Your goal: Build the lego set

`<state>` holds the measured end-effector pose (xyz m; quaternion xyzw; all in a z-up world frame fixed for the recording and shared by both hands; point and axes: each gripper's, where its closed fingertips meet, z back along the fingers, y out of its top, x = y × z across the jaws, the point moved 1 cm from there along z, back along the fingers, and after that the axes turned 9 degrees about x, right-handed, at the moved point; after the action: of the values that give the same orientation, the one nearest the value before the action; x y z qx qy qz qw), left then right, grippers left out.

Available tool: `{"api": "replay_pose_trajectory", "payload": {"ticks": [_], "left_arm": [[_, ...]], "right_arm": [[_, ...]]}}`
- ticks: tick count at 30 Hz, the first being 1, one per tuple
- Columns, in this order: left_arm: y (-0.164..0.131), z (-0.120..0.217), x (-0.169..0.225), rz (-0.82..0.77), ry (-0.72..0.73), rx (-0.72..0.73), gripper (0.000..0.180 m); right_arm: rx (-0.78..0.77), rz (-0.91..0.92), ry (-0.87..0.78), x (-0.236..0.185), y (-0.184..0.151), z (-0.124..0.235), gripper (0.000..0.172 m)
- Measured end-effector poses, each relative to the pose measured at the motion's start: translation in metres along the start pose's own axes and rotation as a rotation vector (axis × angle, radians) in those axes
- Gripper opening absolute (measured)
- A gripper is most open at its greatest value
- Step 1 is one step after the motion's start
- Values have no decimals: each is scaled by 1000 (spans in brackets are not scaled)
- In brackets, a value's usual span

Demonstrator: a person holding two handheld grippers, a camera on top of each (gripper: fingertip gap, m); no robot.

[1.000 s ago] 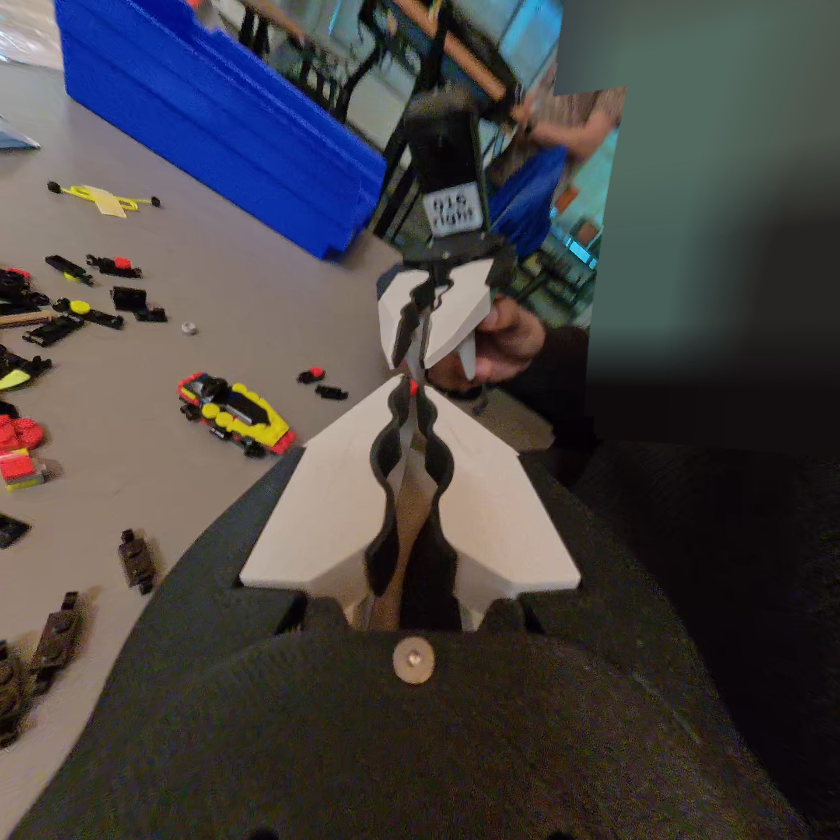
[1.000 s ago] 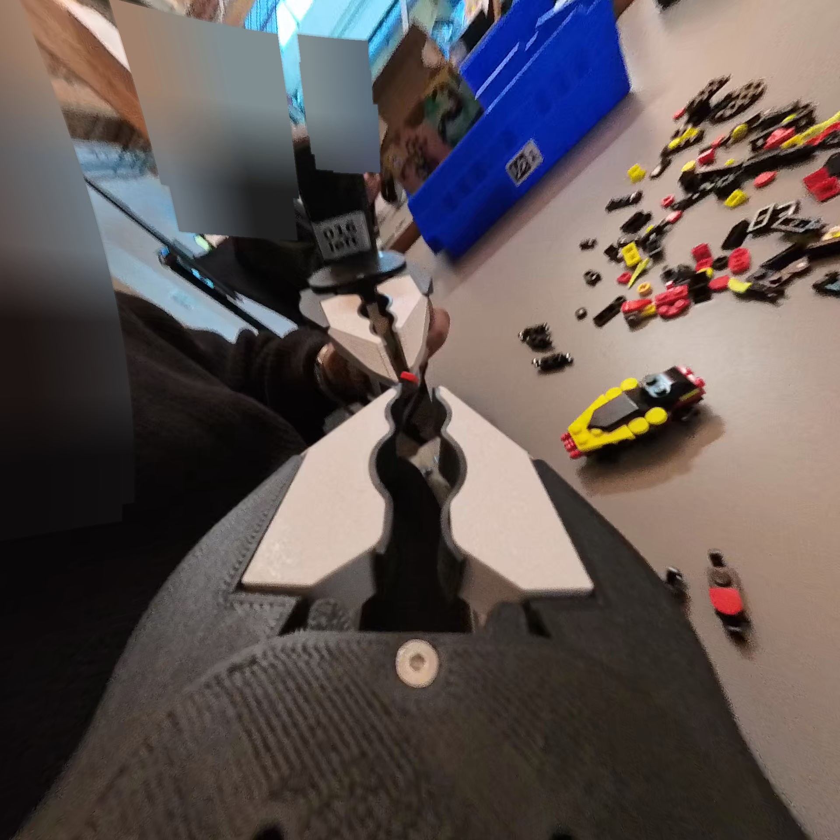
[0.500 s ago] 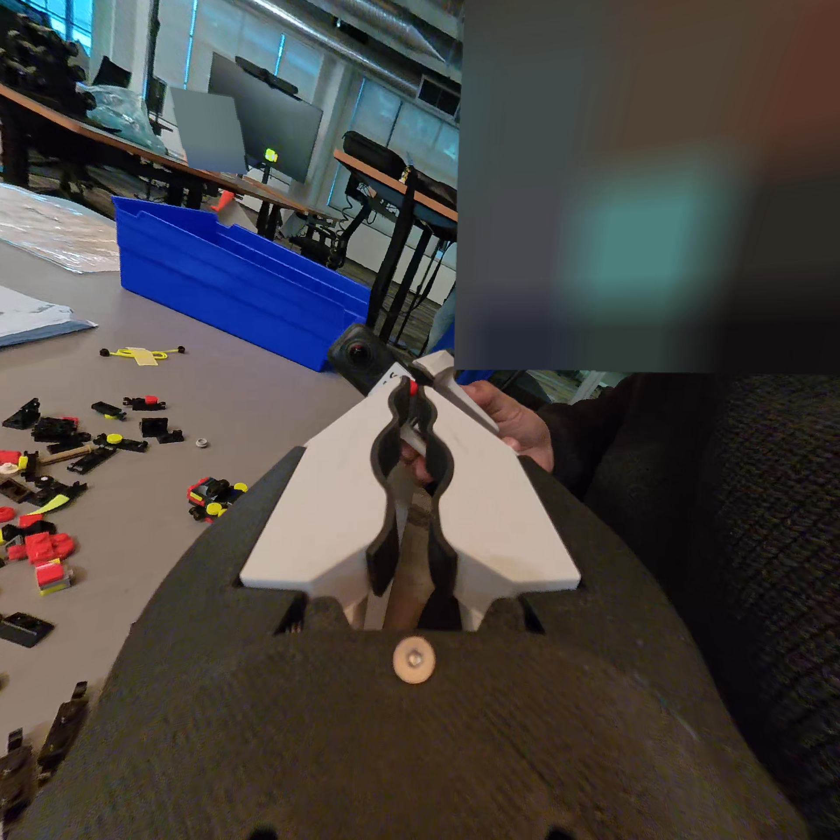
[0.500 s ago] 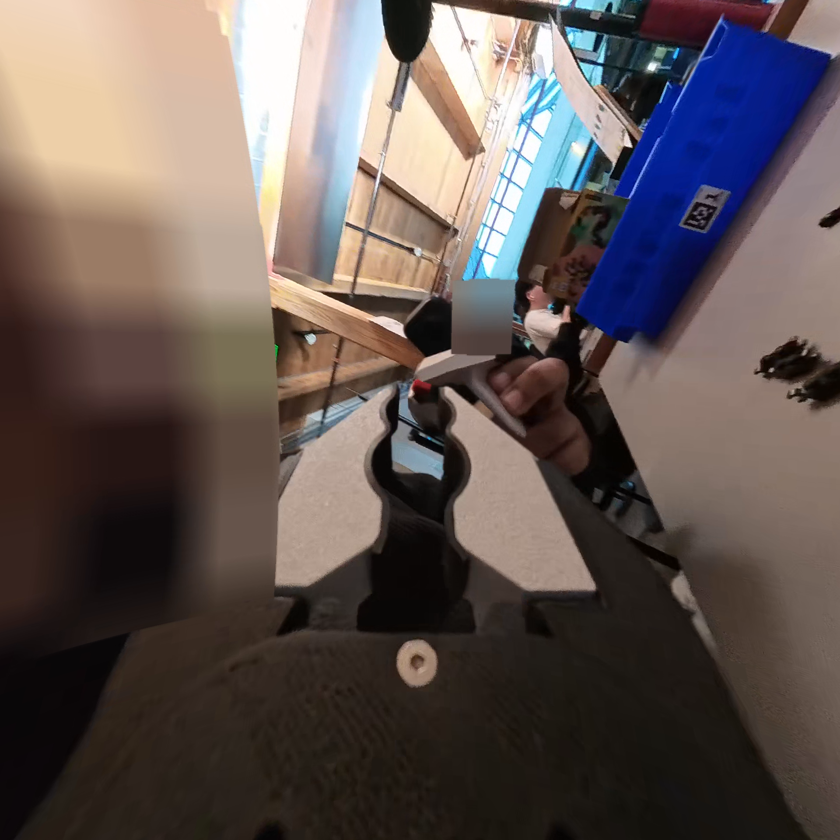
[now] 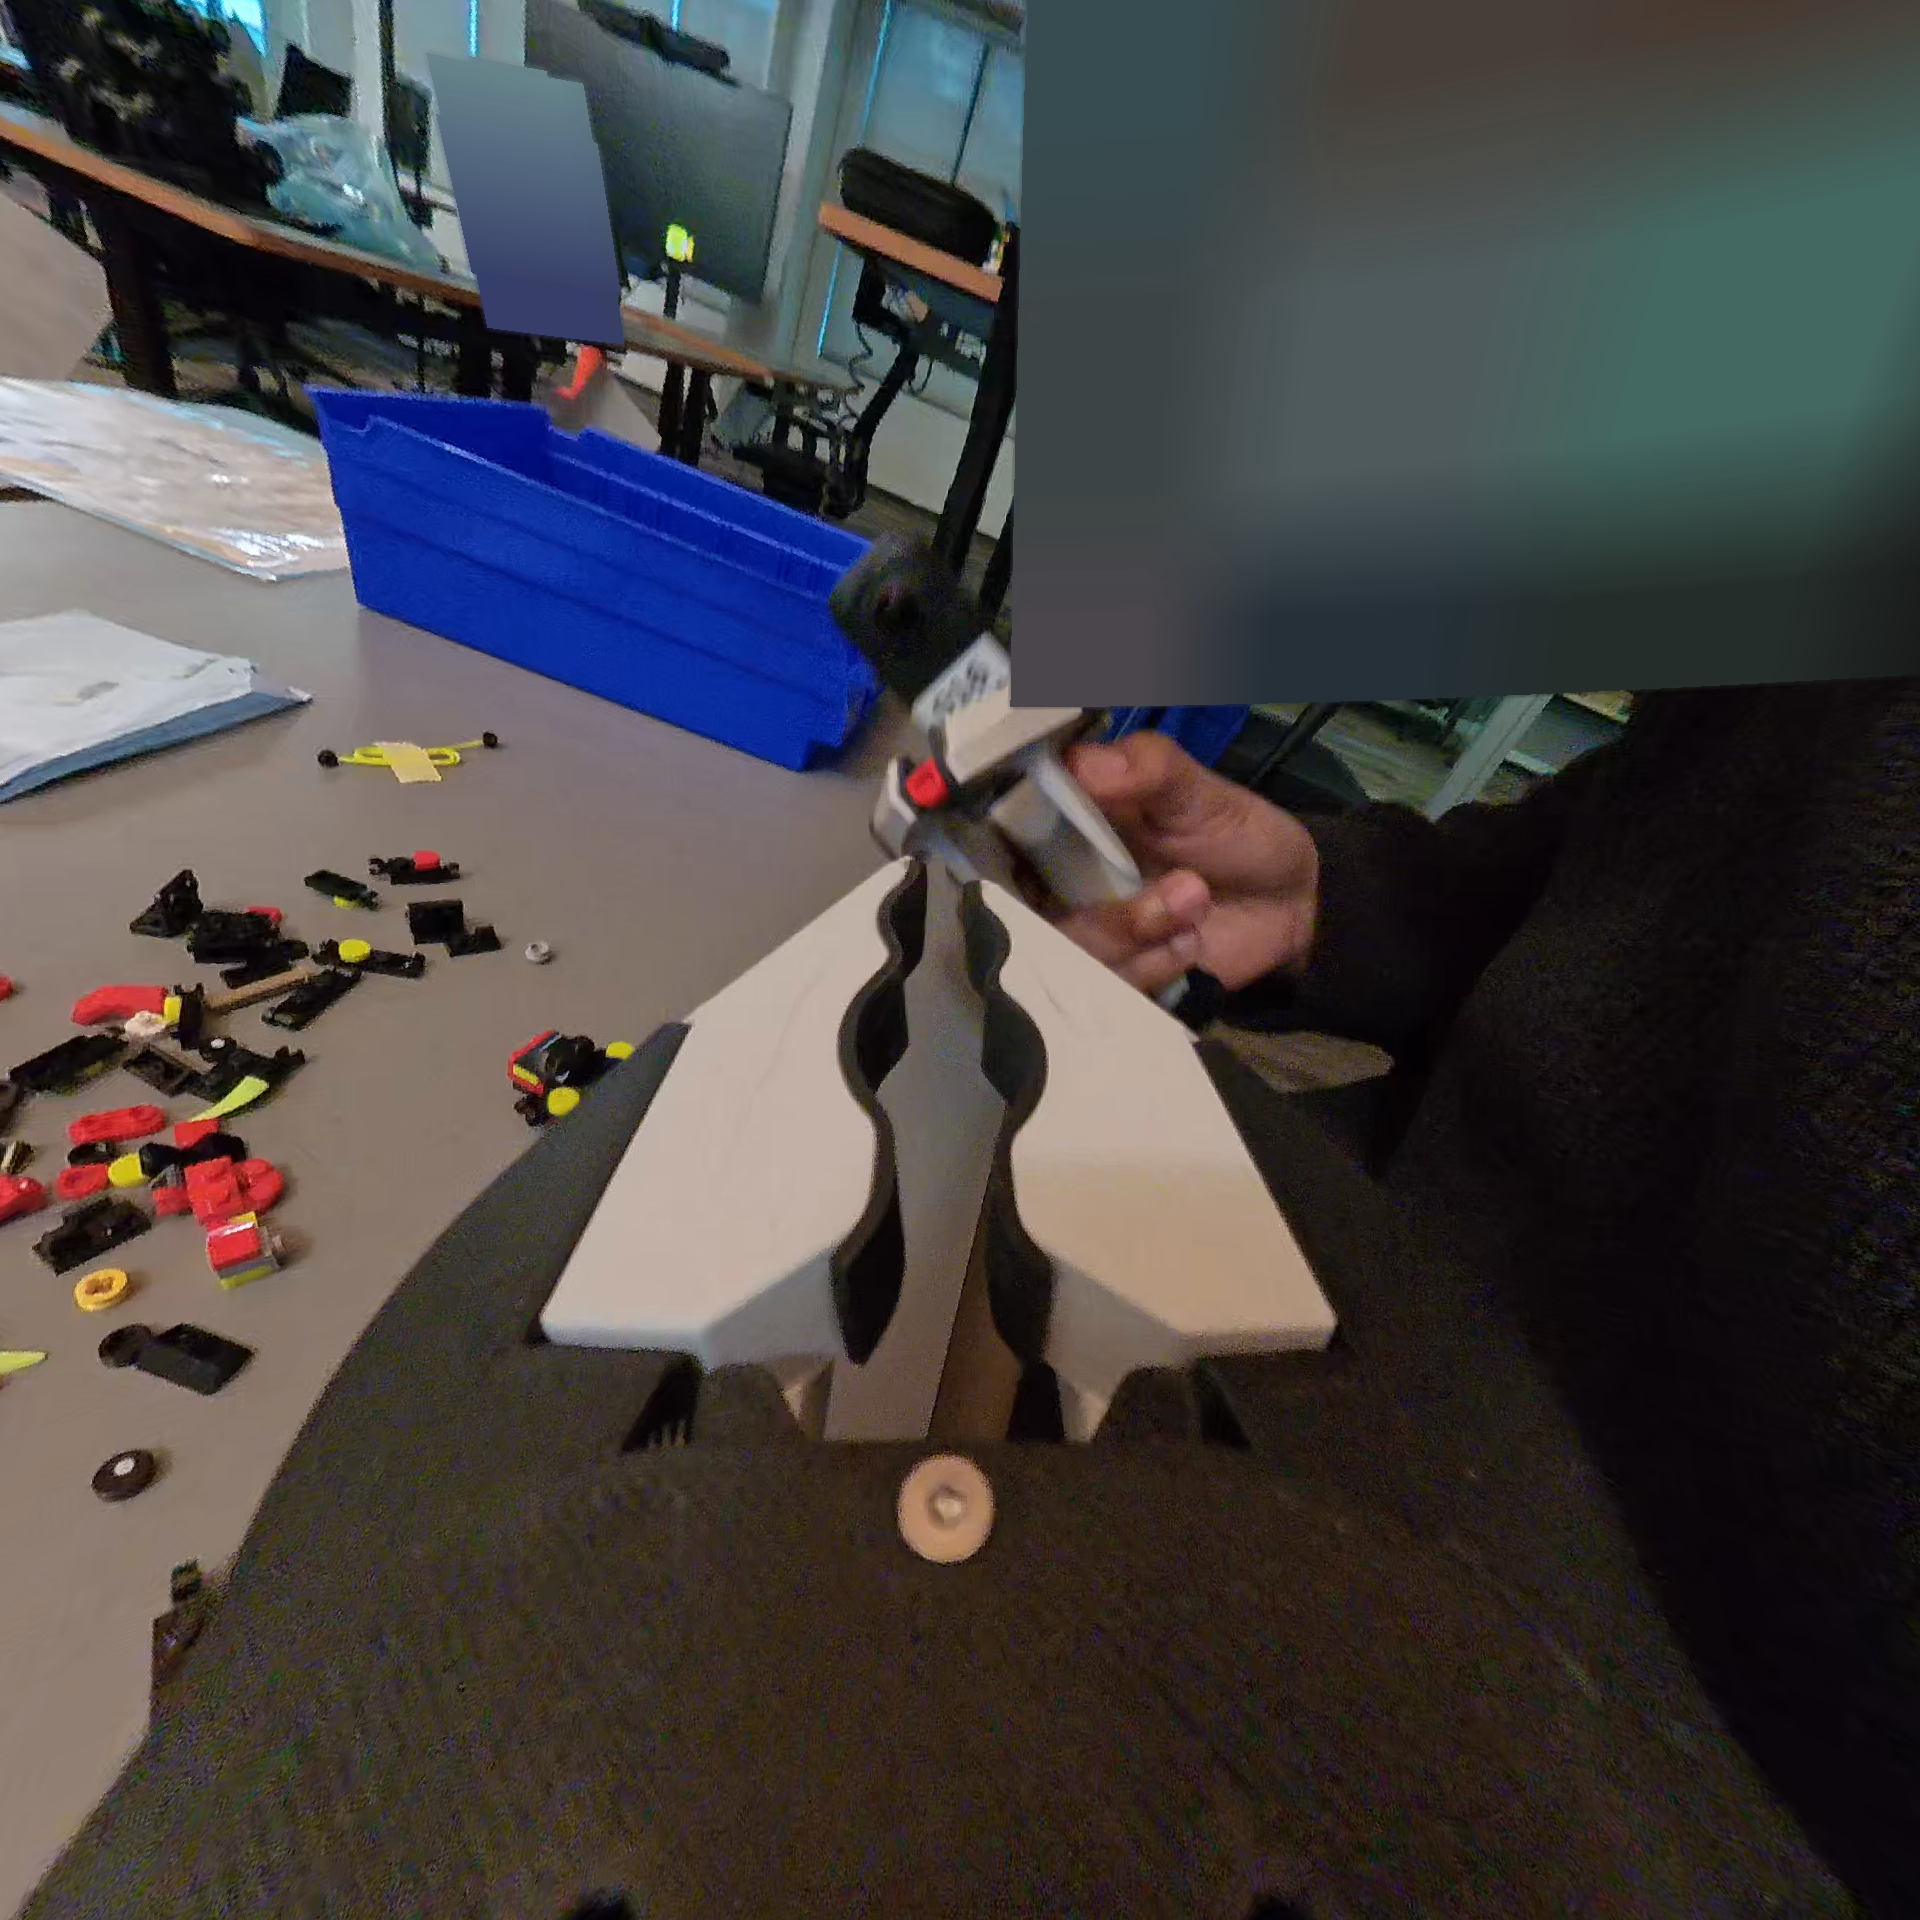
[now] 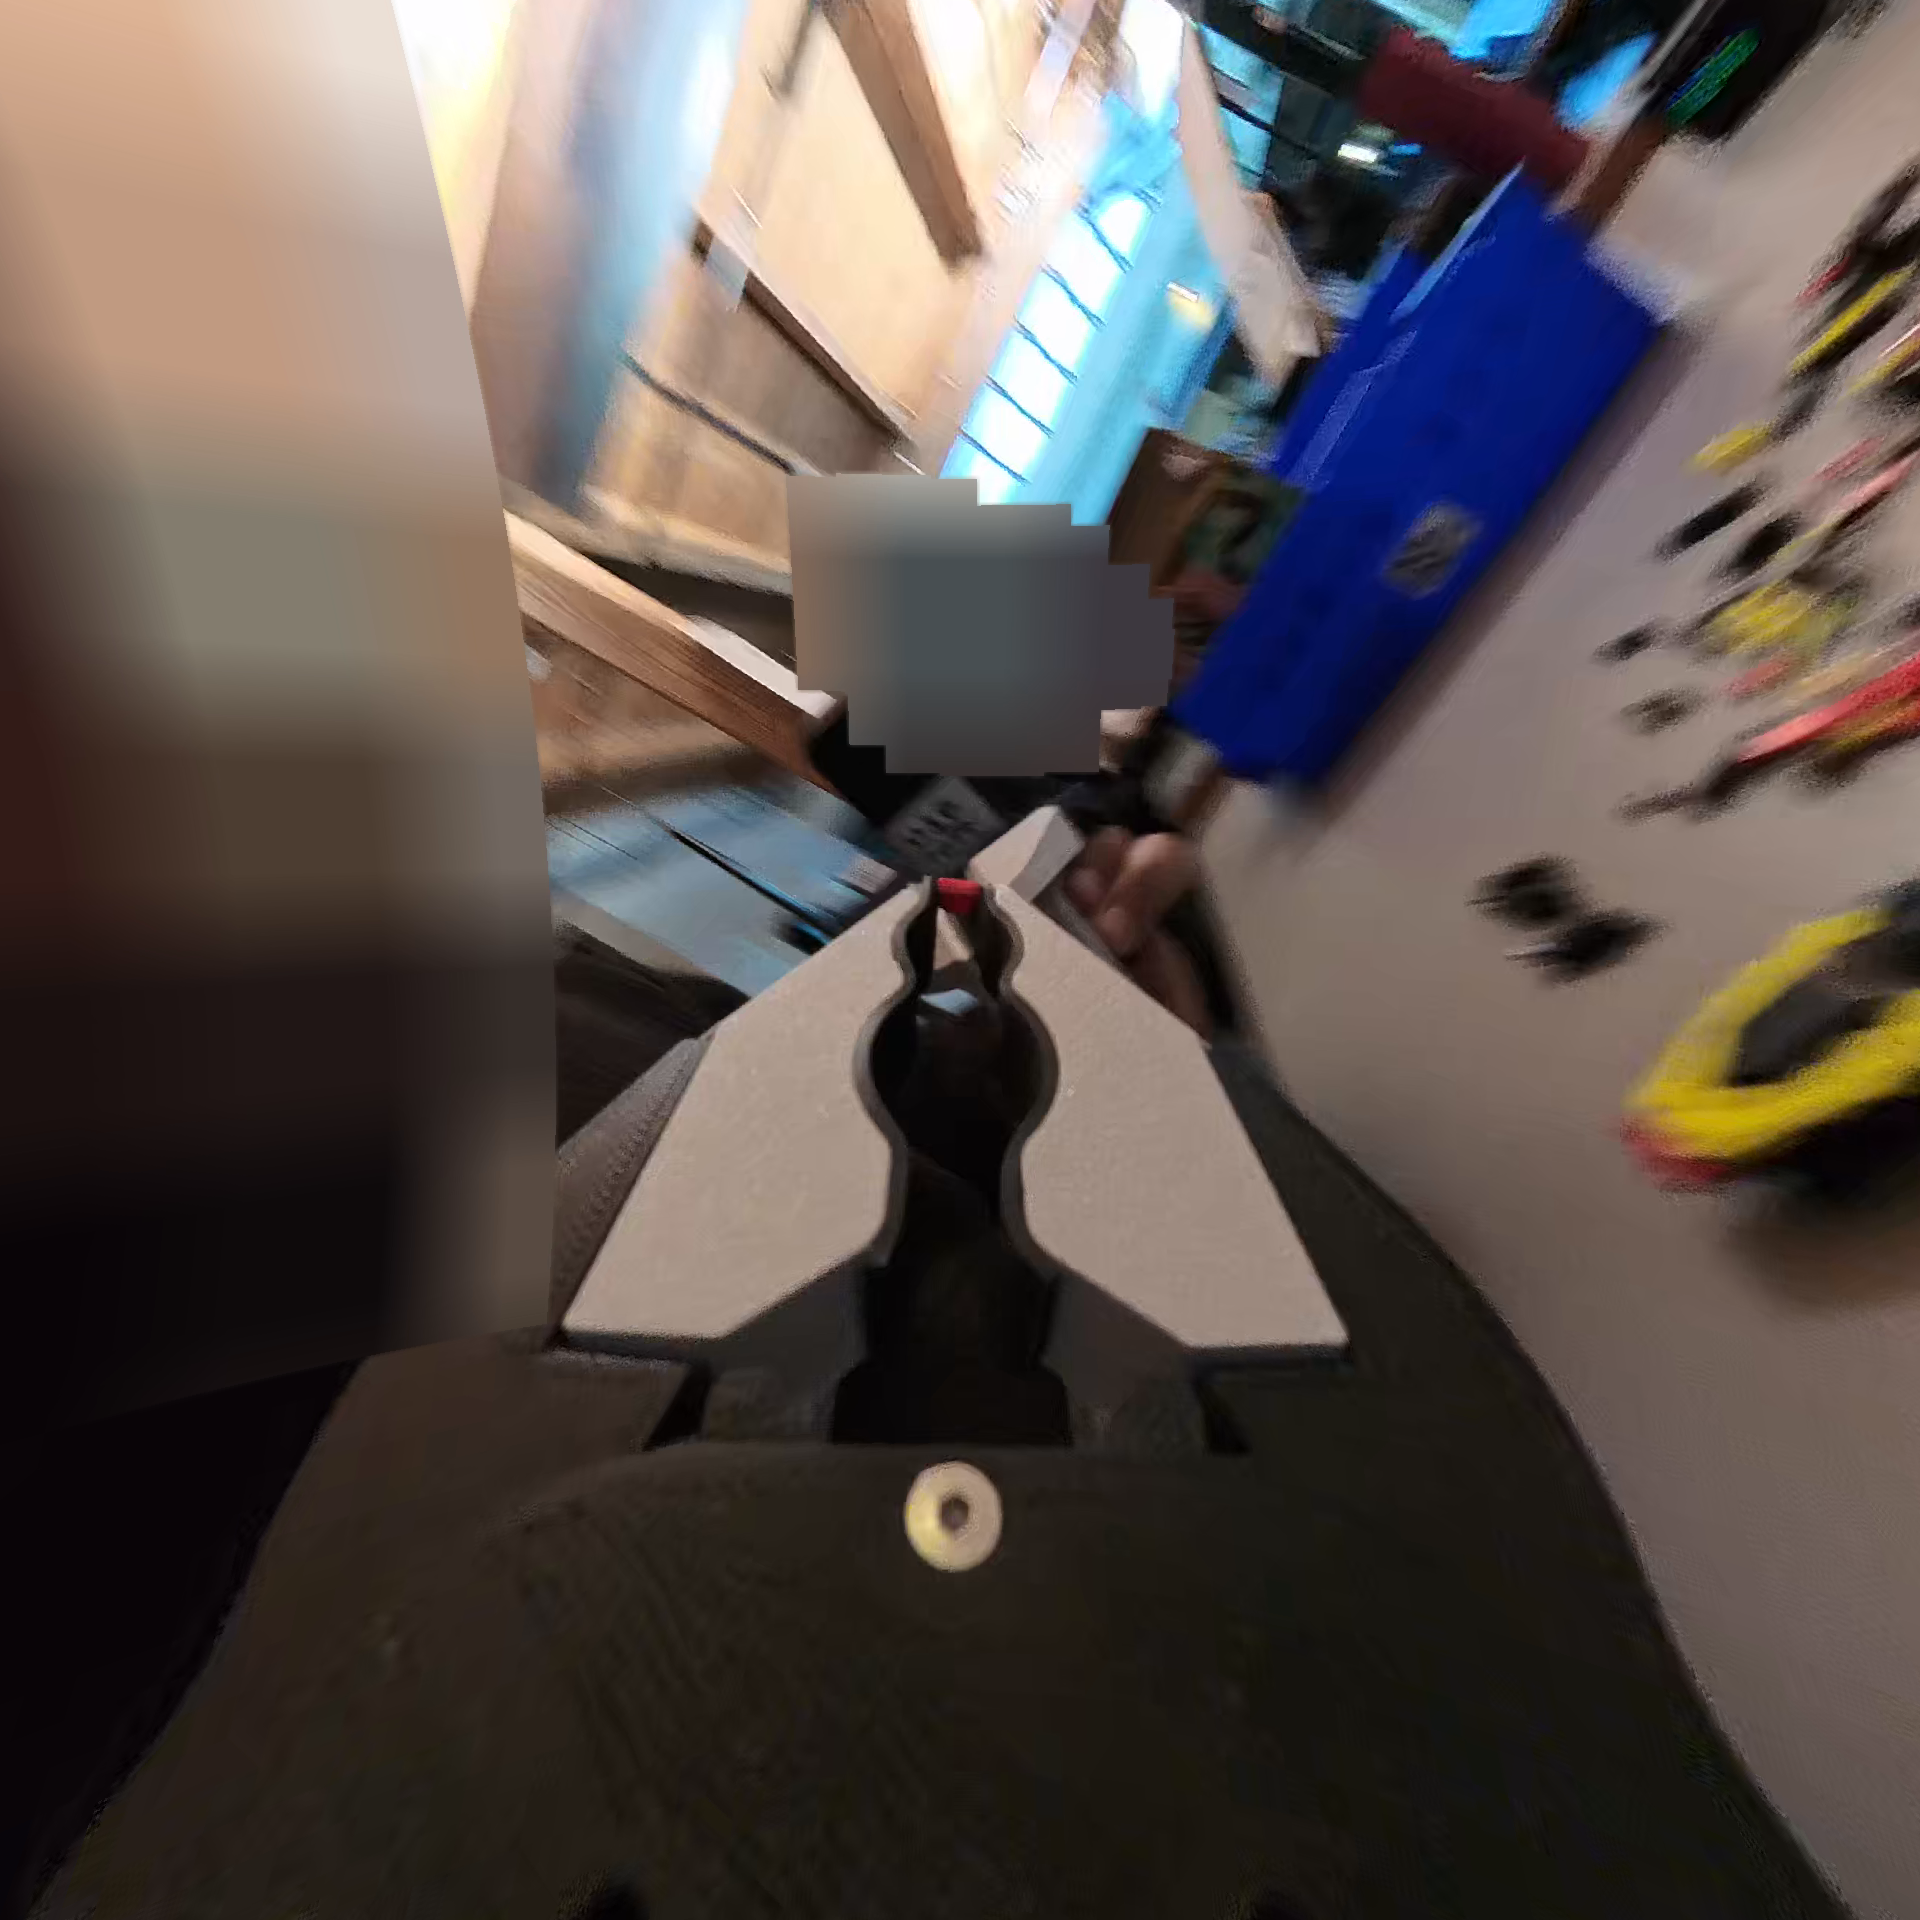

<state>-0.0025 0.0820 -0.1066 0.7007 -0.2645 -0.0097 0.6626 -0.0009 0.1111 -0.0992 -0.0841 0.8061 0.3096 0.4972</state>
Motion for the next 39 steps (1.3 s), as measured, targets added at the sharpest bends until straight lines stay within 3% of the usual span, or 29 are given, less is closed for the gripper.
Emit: {"api": "replay_pose_trajectory", "payload": {"ticks": [1,3,6,9,19,33,39], "left_arm": [[-3,0,0,-2,2,-16,6],[-6,-1,-1,-3,3,-34,6],[-11,-1,-3,9,4,-63,7],[-14,-1,-7,31,9,-73,8],[-19,-1,-11,86,6,-99,8],[-24,-3,-9,116,-8,-121,8],[-24,-3,-9,125,-11,-122,8]], "right_arm": [[-54,111,-80,5,6,9,5],[-231,384,-333,27,15,38,6],[-586,759,-835,65,36,111,6],[-842,876,-1079,79,40,159,6],[-1066,817,-1140,101,11,170,6],[-1052,922,-1071,103,9,154,10],[-927,905,-981,91,15,141,15]]}}
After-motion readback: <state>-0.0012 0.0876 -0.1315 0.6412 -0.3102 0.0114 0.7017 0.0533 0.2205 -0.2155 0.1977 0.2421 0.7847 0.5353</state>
